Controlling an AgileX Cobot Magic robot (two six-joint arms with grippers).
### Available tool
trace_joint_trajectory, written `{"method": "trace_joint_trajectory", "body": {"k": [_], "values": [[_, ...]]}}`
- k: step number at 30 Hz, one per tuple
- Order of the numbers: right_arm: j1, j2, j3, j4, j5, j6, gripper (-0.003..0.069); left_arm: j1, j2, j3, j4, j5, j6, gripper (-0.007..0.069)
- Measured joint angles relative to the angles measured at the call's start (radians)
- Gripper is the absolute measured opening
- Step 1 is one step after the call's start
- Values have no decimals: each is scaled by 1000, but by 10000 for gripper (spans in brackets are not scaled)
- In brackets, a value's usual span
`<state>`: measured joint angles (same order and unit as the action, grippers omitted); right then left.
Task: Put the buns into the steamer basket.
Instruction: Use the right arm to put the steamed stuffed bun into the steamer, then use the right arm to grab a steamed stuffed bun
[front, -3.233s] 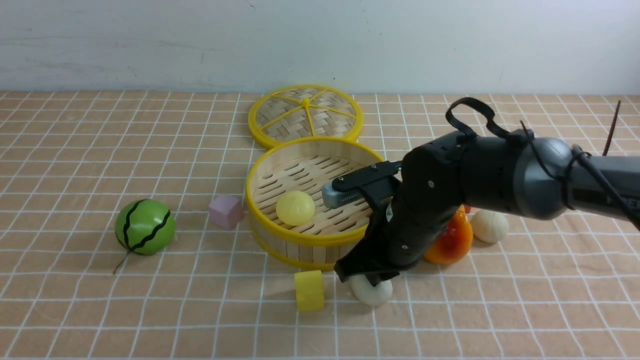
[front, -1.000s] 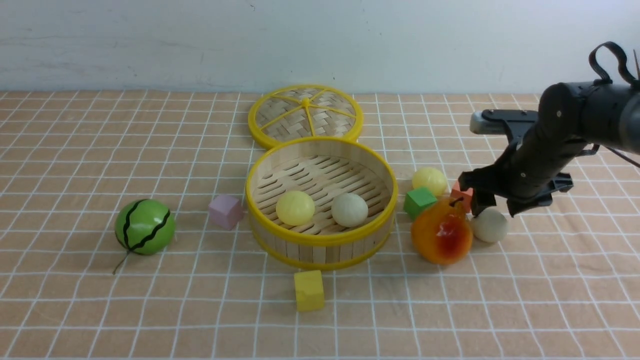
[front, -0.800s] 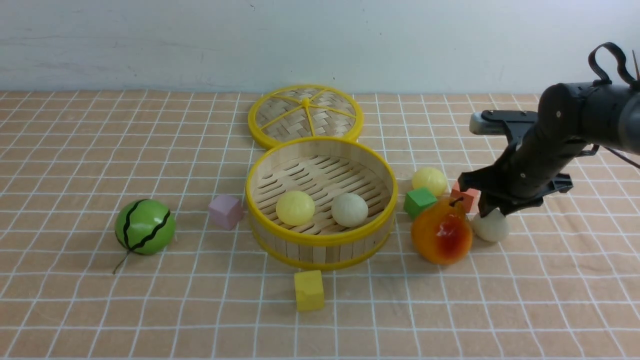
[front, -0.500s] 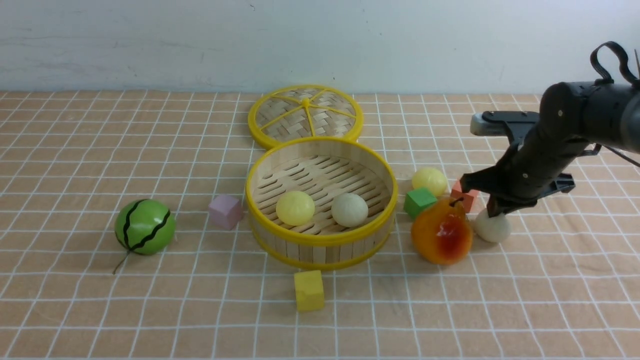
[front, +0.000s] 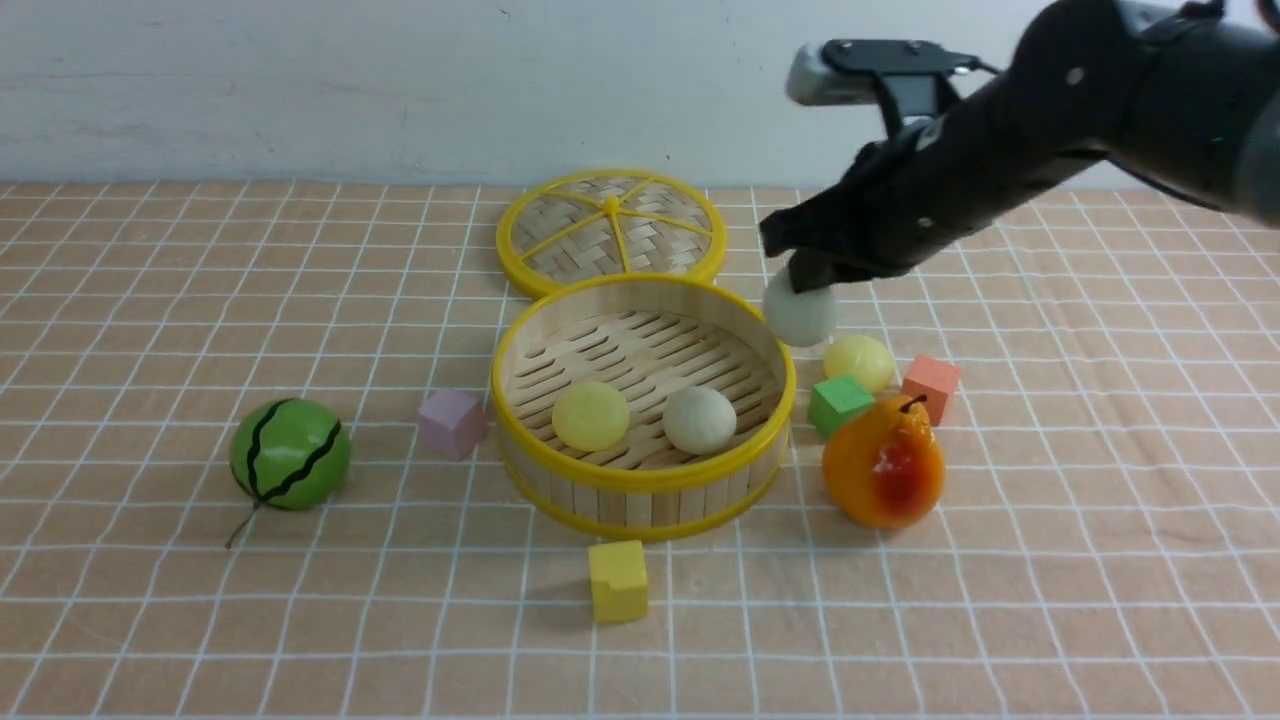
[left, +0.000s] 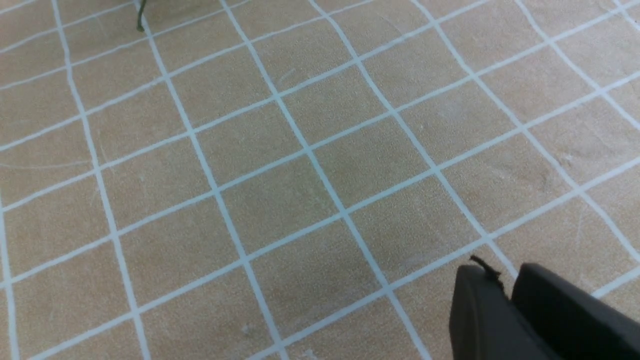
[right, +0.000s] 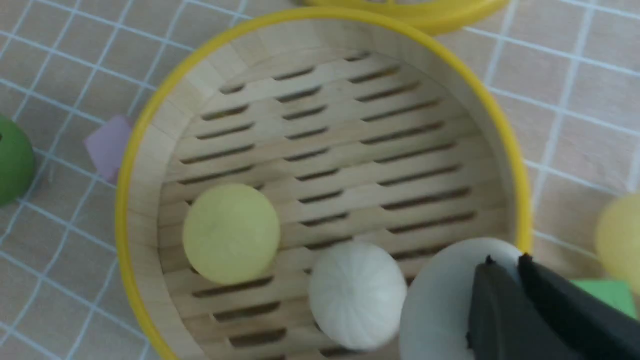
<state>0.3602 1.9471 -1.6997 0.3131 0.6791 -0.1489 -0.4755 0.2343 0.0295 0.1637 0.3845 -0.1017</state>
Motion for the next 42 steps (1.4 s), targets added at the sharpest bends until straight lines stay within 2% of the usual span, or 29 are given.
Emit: {"method": "trace_joint_trajectory", "body": {"k": [8, 15, 16, 17, 21, 26, 29, 34, 42], "values": [[29, 179, -50, -1, -206, -3, 85, 0, 0, 0, 0, 0, 0, 102], [29, 217, -51, 21, -245, -4, 356, 0, 0, 0, -1, 0, 0, 110], [29, 216, -51, 21, -242, -4, 365, 0, 0, 0, -1, 0, 0, 110], [29, 200, -52, 17, -218, -4, 430, 0, 0, 0, 0, 0, 0, 110], [24, 123, -56, -56, -129, -4, 508, 0, 0, 0, 0, 0, 0, 113], [-11, 47, -67, -206, 18, 39, 496, 0, 0, 0, 0, 0, 0, 118], [-73, 60, -68, -298, 100, 157, 430, 0, 0, 0, -1, 0, 0, 123], [-102, 142, -68, -297, 42, 172, 360, 0, 0, 0, -1, 0, 0, 128], [-110, 245, -114, -297, -84, 189, 347, 0, 0, 0, -1, 0, 0, 134]]}}
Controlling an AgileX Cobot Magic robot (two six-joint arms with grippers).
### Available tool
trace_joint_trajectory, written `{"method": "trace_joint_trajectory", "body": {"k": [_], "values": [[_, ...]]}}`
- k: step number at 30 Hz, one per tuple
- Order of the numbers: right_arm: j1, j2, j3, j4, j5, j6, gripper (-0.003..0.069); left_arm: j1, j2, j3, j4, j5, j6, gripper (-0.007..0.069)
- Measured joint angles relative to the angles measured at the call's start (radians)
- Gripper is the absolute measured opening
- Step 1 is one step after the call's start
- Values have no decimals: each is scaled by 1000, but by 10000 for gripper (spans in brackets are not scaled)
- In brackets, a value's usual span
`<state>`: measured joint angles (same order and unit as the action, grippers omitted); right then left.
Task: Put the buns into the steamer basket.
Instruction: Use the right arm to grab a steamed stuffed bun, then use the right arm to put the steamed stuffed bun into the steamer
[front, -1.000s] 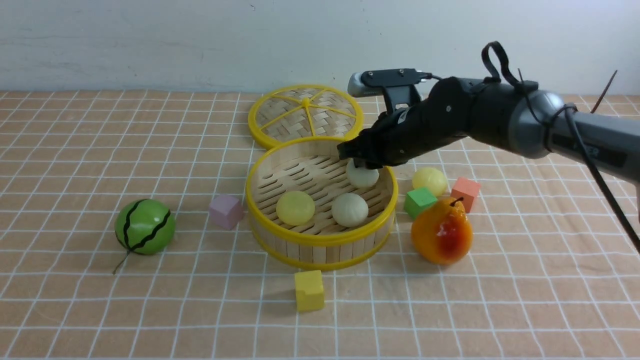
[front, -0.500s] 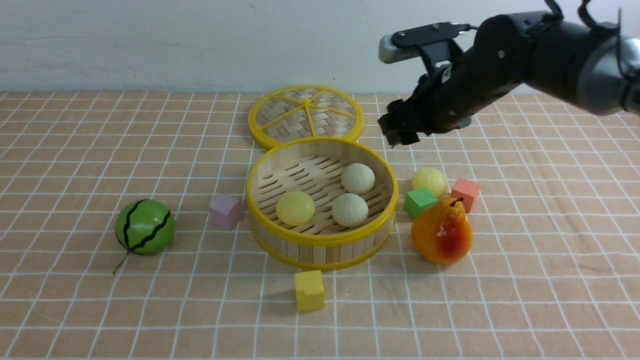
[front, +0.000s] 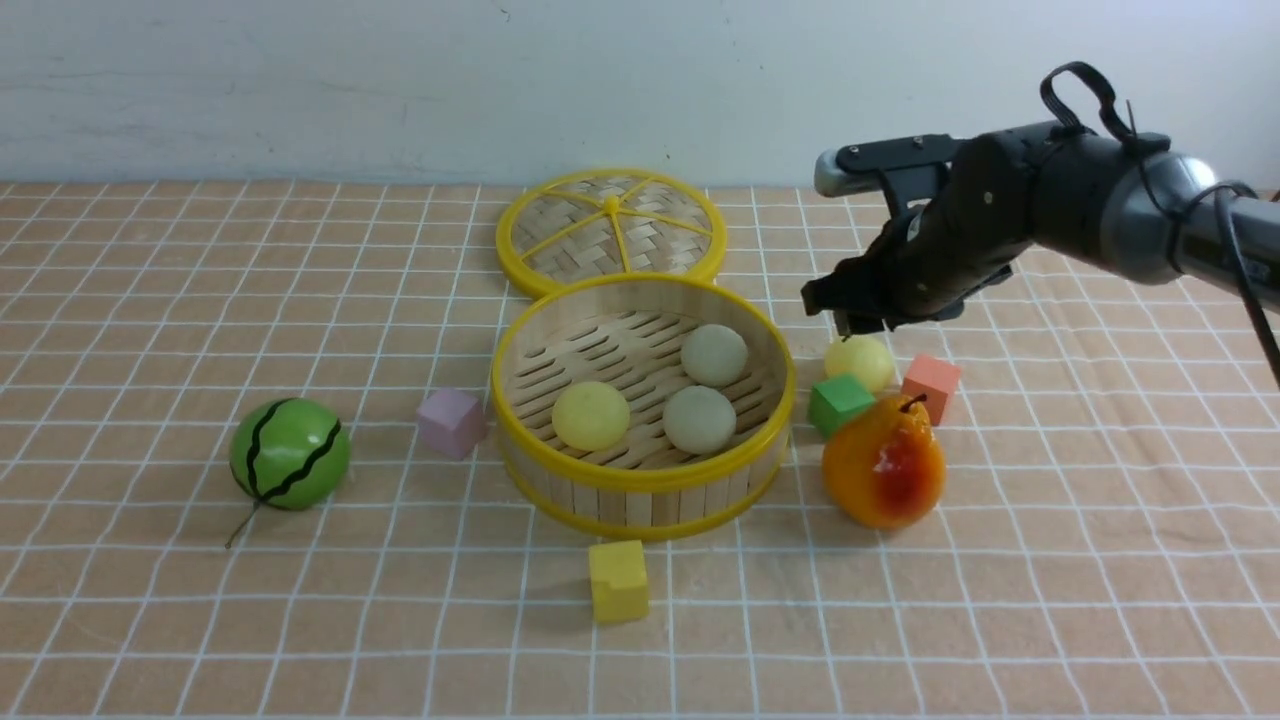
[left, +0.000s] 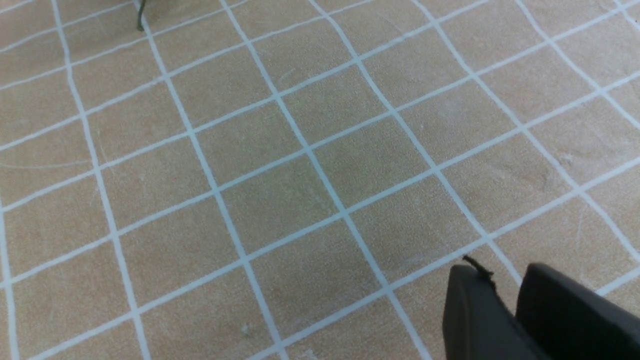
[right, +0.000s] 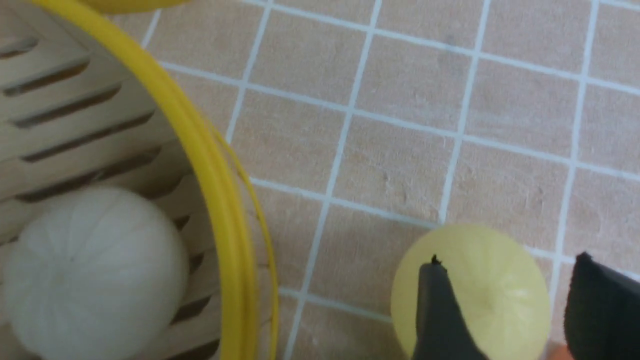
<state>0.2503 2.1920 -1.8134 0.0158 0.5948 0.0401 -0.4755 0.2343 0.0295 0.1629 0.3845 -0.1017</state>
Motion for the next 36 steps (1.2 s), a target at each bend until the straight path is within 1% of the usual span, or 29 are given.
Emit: {"method": "trace_joint_trajectory", "body": {"k": [5, 12, 15, 16, 18, 19, 20, 21, 22, 23, 28, 30, 33, 34, 36], "values": [[-10, 51, -46, 1, -12, 2, 347, 0, -1, 0, 0, 0, 0, 134], [-10, 104, -52, 1, -22, 2, 344, 0, -1, 0, 0, 0, 0, 134], [-10, 106, -53, 1, -28, 2, 292, 0, -1, 0, 0, 0, 0, 134], [-10, 106, -53, 1, -28, 2, 292, 0, -1, 0, 0, 0, 0, 134], [-10, 106, -53, 1, -27, 2, 206, 0, -1, 0, 0, 0, 0, 134], [-10, 106, -53, 1, -26, 2, 180, 0, -1, 0, 0, 0, 0, 134], [-10, 105, -53, 1, -22, 2, 100, 0, -1, 0, 0, 0, 0, 134], [-10, 102, -53, 1, -15, 2, 51, 0, -1, 0, 0, 0, 0, 134], [-10, 102, -53, 1, -13, 2, 43, 0, -1, 0, 0, 0, 0, 134], [-10, 91, -53, 1, -1, 2, 13, 0, -1, 0, 0, 0, 0, 134], [1, 11, -52, 9, 31, -2, 6, 0, -1, 0, 0, 0, 0, 134], [21, -51, -52, 39, 20, -25, 6, 0, -1, 0, 0, 0, 0, 134], [90, -138, -54, 146, -10, -127, 6, 0, -1, 0, 0, 0, 0, 134], [90, -140, -55, 153, -12, -134, 6, 0, -1, 0, 0, 0, 0, 134], [151, -144, -56, 242, -36, -206, 6, 0, -1, 0, 0, 0, 0, 134]]}}
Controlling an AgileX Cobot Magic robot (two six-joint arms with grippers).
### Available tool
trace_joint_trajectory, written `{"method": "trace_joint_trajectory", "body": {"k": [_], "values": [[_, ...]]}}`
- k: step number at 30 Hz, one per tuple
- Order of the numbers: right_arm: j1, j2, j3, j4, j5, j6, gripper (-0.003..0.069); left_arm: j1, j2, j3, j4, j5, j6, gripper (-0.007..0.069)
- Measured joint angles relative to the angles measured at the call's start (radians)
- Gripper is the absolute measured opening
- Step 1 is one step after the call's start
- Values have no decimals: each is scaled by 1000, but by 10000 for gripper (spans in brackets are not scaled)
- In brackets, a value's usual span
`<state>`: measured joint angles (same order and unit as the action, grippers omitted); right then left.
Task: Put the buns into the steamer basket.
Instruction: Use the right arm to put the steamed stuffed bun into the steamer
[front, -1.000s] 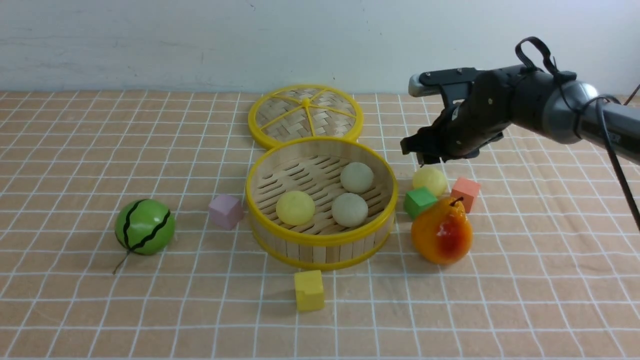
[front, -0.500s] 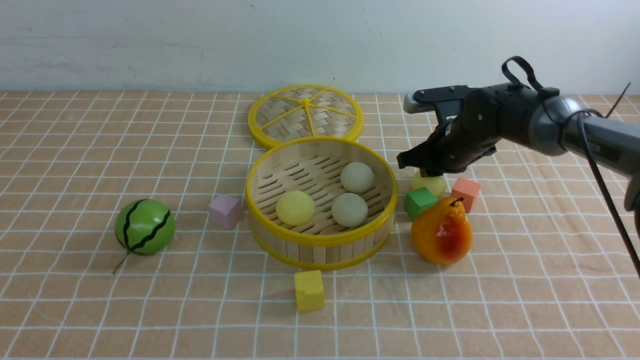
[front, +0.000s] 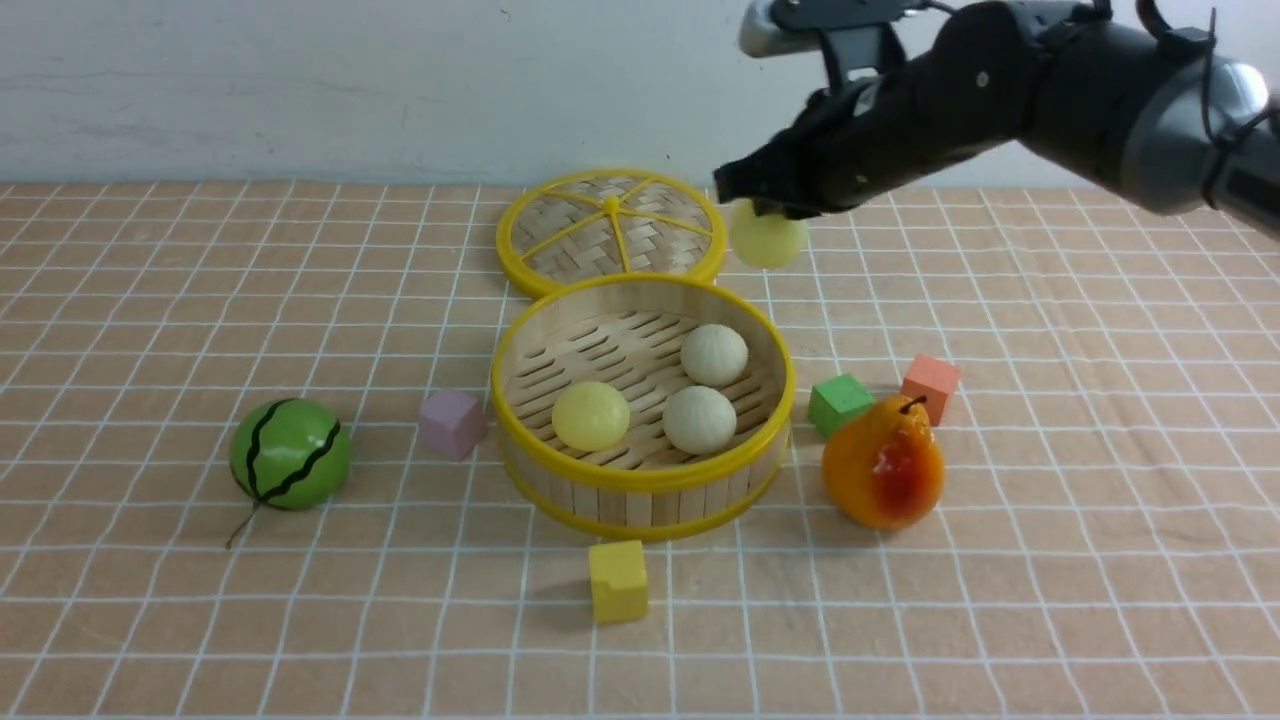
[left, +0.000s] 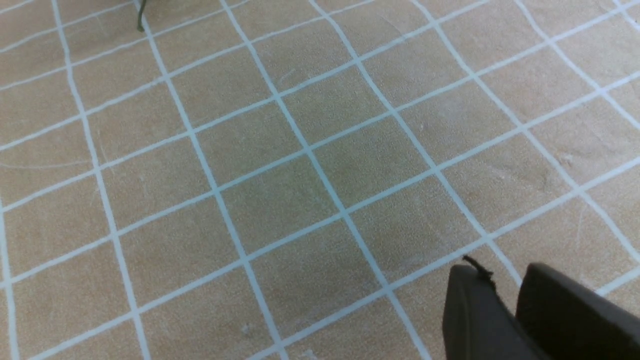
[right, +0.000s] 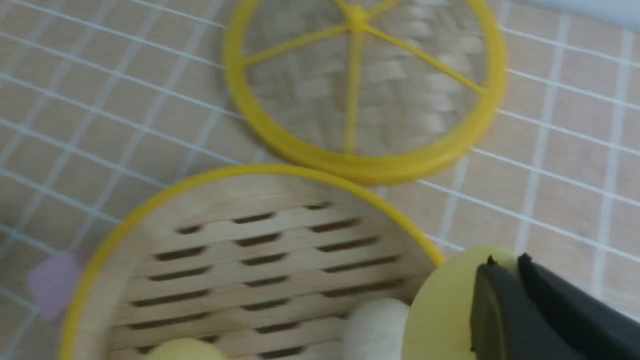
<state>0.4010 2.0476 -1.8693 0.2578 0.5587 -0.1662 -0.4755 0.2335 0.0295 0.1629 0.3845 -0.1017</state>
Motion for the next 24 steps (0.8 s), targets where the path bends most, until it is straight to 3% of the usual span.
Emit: {"method": "trace_joint_trajectory", "body": {"k": [4, 14, 17, 18, 19, 24], "values": [[72, 69, 0, 93, -99, -98, 8, 0, 0, 0, 0, 0, 0, 134], [89, 226, 3, 162, -306, -108, 80, 0, 0, 0, 0, 0, 0, 141], [89, 266, 3, 166, -338, -108, 219, 0, 0, 0, 0, 0, 0, 141], [89, 267, 3, 167, -337, -108, 219, 0, 0, 0, 0, 0, 0, 141], [88, 275, 4, 167, -342, -108, 302, 0, 0, 0, 0, 0, 0, 141], [88, 231, 4, 153, -300, -108, 541, 0, 0, 0, 0, 0, 0, 145]]}}
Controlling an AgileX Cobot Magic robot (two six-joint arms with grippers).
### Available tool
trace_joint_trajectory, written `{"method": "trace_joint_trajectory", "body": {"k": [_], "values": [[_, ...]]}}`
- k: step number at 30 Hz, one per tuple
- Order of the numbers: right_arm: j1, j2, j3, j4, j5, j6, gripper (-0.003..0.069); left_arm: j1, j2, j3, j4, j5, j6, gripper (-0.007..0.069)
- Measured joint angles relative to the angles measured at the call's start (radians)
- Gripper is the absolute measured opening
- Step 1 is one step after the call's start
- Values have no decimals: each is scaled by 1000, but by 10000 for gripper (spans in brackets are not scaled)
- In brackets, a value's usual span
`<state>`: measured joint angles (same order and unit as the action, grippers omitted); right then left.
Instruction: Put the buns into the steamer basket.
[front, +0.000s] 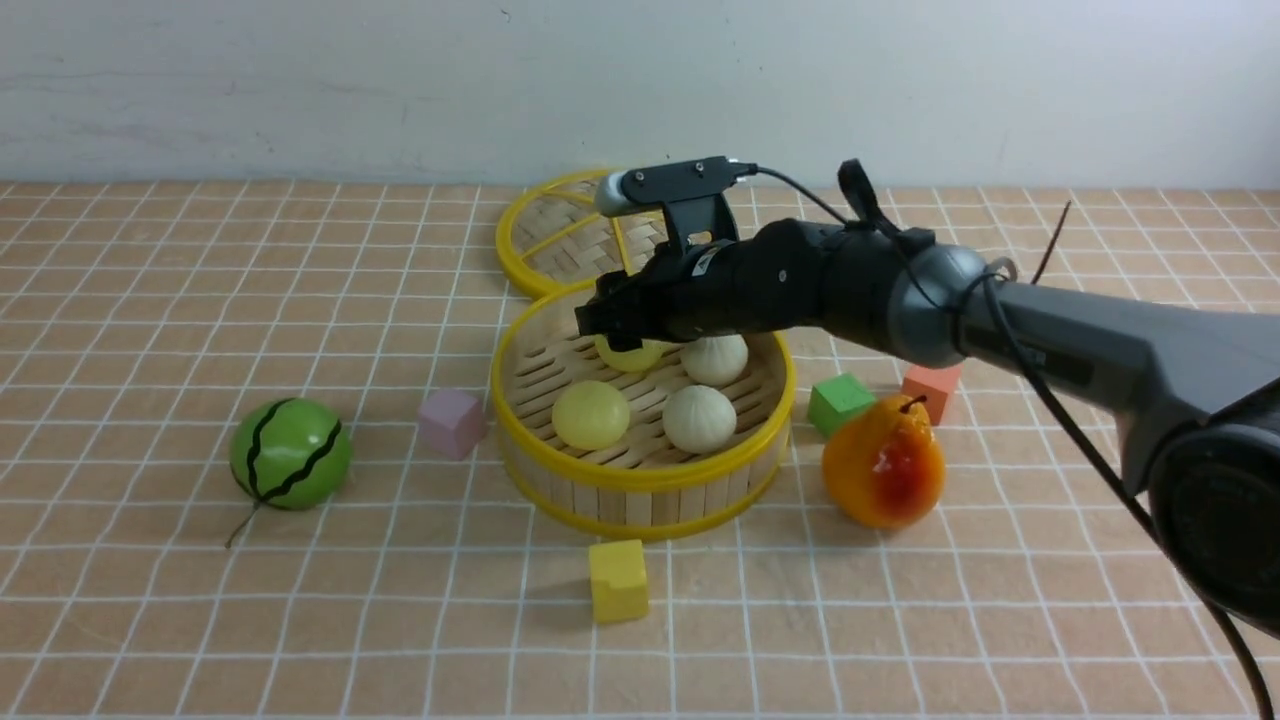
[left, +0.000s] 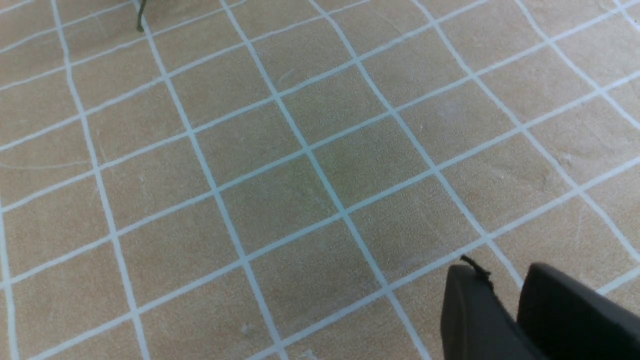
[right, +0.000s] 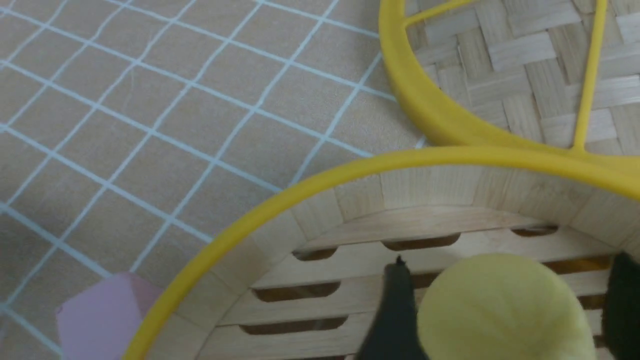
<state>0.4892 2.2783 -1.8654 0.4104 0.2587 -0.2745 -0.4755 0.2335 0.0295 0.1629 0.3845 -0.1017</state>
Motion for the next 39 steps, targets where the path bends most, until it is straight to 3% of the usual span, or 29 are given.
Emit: {"method": "trace_joint_trajectory", "body": {"k": [3, 7, 10, 11, 13, 15, 16, 18, 24, 39], "values": [[-1, -94, 0, -30, 123, 1, 604, 0, 0, 0, 0, 0, 0, 146], [-1, -272, 0, -107, 396, 40, 572, 0, 0, 0, 0, 0, 0, 148], [-1, -416, 0, -210, 684, 169, 443, 0, 0, 0, 0, 0, 0, 148], [-1, -424, 1, -218, 684, 169, 443, 0, 0, 0, 0, 0, 0, 148], [-1, -509, 34, -301, 877, 274, 285, 0, 0, 0, 0, 0, 0, 148], [-1, -570, 85, -349, 949, 319, 164, 0, 0, 0, 0, 0, 0, 148], [-1, -585, 99, -355, 955, 326, 138, 0, 0, 0, 0, 0, 0, 149], [-1, -691, 214, -372, 975, 363, 2, 0, 0, 0, 0, 0, 0, 155], [-1, -892, 421, -357, 994, 382, -20, 0, 0, 0, 0, 0, 0, 162], [-1, -978, 451, -340, 995, 387, -10, 0, 0, 1, 0, 0, 0, 174]]}}
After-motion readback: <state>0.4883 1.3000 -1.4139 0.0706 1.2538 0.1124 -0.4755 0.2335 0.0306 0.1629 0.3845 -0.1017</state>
